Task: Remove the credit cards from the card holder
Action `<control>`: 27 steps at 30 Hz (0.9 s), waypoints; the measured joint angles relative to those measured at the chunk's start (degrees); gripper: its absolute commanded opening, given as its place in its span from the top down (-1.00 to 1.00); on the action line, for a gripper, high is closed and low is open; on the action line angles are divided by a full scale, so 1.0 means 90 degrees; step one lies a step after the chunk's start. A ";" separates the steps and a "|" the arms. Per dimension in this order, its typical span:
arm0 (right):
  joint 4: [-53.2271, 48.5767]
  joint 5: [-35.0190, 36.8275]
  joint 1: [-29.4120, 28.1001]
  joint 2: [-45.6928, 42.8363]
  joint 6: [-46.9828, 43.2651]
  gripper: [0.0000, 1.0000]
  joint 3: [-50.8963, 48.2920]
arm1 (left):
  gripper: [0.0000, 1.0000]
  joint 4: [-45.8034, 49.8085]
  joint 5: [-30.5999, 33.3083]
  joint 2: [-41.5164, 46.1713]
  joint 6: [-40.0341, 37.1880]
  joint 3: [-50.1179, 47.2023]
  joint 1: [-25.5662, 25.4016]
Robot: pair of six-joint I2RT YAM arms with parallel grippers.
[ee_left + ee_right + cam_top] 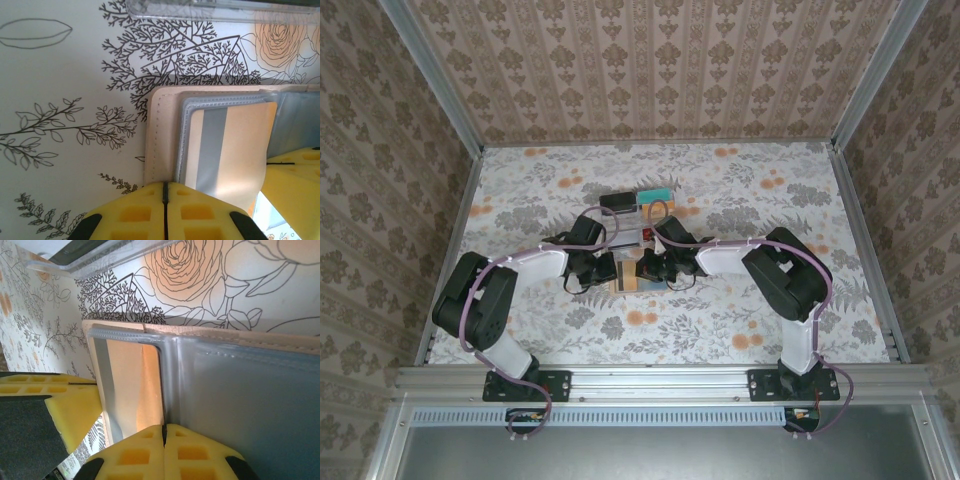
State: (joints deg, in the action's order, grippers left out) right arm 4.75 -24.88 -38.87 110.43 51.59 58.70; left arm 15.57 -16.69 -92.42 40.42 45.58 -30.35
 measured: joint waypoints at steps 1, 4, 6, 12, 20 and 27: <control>0.0000 0.0007 0.0000 -0.0019 0.0000 0.97 -0.0010 | 0.81 0.0019 0.0005 0.0000 -0.0017 0.0012 0.0000; 0.0034 0.0034 -0.0002 -0.0104 -0.0022 1.00 -0.0078 | 0.80 0.0049 0.0032 0.0000 -0.0039 0.0024 0.0000; 0.0073 0.0051 -0.0002 -0.0192 -0.0024 1.00 -0.0141 | 0.80 0.0053 0.0044 0.0000 -0.0061 0.0029 0.0000; 0.0172 0.0078 0.0002 -0.0364 -0.0036 1.00 -0.0316 | 0.81 0.0061 0.0046 0.0000 -0.0112 0.0029 0.0007; 0.0163 0.0294 0.0012 -0.0403 -0.0039 0.85 -0.0454 | 0.81 0.0066 0.0044 0.0000 -0.0134 0.0029 0.0007; 0.0228 0.0090 0.0017 -0.0386 -0.0039 0.55 -0.0442 | 0.82 0.0066 0.0041 0.0000 -0.0138 0.0032 0.0007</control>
State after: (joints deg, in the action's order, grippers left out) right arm 6.81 -24.08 -38.72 106.96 51.24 54.72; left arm 16.16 -16.32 -92.42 39.18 45.87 -30.28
